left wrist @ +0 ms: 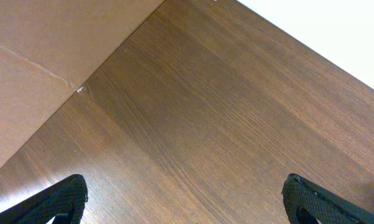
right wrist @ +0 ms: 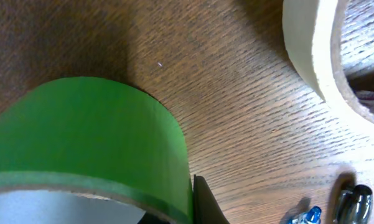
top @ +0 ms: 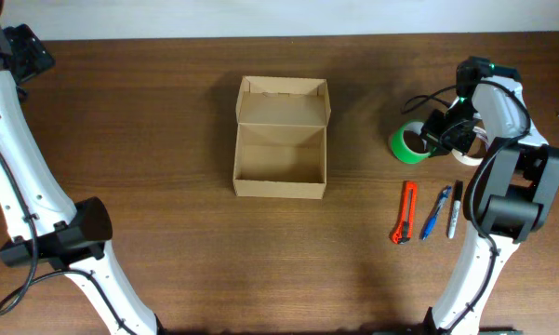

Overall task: Pack container
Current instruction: 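Grasp the green tape roll with the right gripper, then carry the green tape into the box and lower it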

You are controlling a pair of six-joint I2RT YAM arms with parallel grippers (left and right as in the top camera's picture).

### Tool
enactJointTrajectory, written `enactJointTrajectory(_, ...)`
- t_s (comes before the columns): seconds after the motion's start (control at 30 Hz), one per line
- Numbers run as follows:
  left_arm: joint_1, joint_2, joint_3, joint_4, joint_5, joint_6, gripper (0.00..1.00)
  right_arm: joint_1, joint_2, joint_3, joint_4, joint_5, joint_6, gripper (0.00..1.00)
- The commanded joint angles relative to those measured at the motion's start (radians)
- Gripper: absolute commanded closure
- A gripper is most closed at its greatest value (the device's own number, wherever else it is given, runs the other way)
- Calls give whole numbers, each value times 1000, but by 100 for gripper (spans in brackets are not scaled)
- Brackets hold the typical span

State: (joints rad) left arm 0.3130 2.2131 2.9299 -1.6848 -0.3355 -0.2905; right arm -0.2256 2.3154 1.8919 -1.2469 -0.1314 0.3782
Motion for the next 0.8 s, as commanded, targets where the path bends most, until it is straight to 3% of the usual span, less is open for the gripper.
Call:
enactJointTrajectory(0.0,5,-24,-4,-2,8,11,0,3,1,14,-5,12,-1,96)
enactJointTrajectory(0.2,5,-24,-4,-2,8,11,0,13,-84,219,-134,6,-62,96)
enactJointTrajectory(0.53,5,-24,-4,-2,8,11,0,216,-173,849,-452,71,-227,96)
enactJointTrajectory(0.77,5,-24,-4,-2,8,11,0,492,-180,852,-452,129,-259,96)
